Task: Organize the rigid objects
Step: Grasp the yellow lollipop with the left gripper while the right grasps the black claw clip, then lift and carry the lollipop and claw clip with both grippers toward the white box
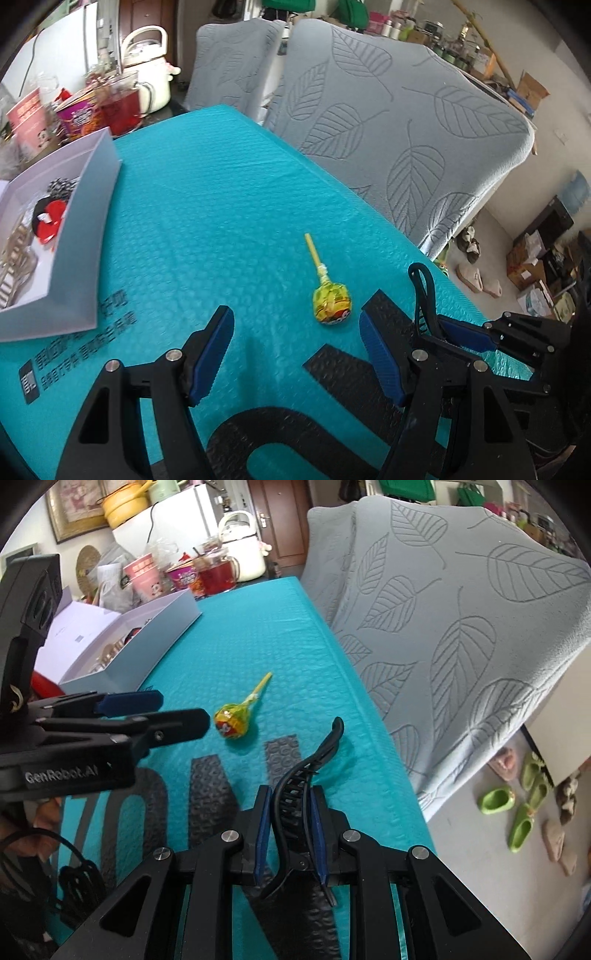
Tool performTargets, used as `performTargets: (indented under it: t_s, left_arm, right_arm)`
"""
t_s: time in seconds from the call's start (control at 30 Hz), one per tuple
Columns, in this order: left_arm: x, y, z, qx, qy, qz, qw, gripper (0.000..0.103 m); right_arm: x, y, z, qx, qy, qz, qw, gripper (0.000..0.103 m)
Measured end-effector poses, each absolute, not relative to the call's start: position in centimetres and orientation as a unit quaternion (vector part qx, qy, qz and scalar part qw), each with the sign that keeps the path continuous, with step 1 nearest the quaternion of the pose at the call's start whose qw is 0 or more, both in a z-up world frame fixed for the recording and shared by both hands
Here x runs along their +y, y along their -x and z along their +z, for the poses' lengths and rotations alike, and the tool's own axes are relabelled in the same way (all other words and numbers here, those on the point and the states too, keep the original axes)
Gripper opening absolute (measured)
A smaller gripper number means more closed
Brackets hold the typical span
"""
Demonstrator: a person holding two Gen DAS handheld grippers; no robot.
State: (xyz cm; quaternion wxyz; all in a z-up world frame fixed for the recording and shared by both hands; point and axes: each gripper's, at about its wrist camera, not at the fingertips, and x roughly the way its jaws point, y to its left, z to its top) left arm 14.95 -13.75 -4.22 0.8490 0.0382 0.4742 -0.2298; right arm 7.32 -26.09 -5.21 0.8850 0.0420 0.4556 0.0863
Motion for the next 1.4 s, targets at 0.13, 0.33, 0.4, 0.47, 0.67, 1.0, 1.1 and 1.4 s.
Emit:
performTargets:
  t_s: [0.13,0.33,0.4,0.47,0.67,1.0,1.1,1.4]
  left_arm:
    - [-14.8,-15.4,-4.9,0.475,-0.045,-0.25,0.843,0.069]
    - [-16.9,-16.0,-6.1,0.49,-0.062,-0.267,0.828,0.031]
    - [-17.1,-15.6,-5.9,0.476,-0.078,-0.267,0.834,0.024]
    - [-17.1,-15.2,-5.7,0.467,-0.086,-0.268,0.838,0.024]
    - [-15.9,-14.0,-5.0,0.46,-0.081,-0.26,0.845,0.024]
    - [-12.5,-11.5,-4.2,0.454,-0.057,-0.242,0.856,0.024]
    - [-11.6,-10.6,-3.8,0.449,-0.052,-0.235,0.861,0.024]
    - [-8.2,-8.1,-2.5,0.436,-0.043,-0.203,0.875,0.024]
  right_arm:
    - [-26.8,-7.5,-5.1,0.455,-0.044,0.072,0.886,0.02]
    - [-27.6,-7.7,-5.0,0.455,-0.058,0.059,0.887,0.02]
    - [-27.6,-7.7,-5.0,0.454,-0.058,0.058,0.887,0.021]
    - [-27.5,-7.7,-5.0,0.454,-0.057,0.058,0.887,0.021]
    - [-27.2,-7.6,-5.0,0.451,-0.057,0.062,0.889,0.02]
    - [-24.9,-6.6,-4.8,0.447,-0.049,0.081,0.889,0.02]
    - [-23.8,-6.1,-4.5,0.446,-0.041,0.091,0.89,0.02]
    - [-20.6,-4.9,-3.7,0.437,-0.029,0.117,0.892,0.02]
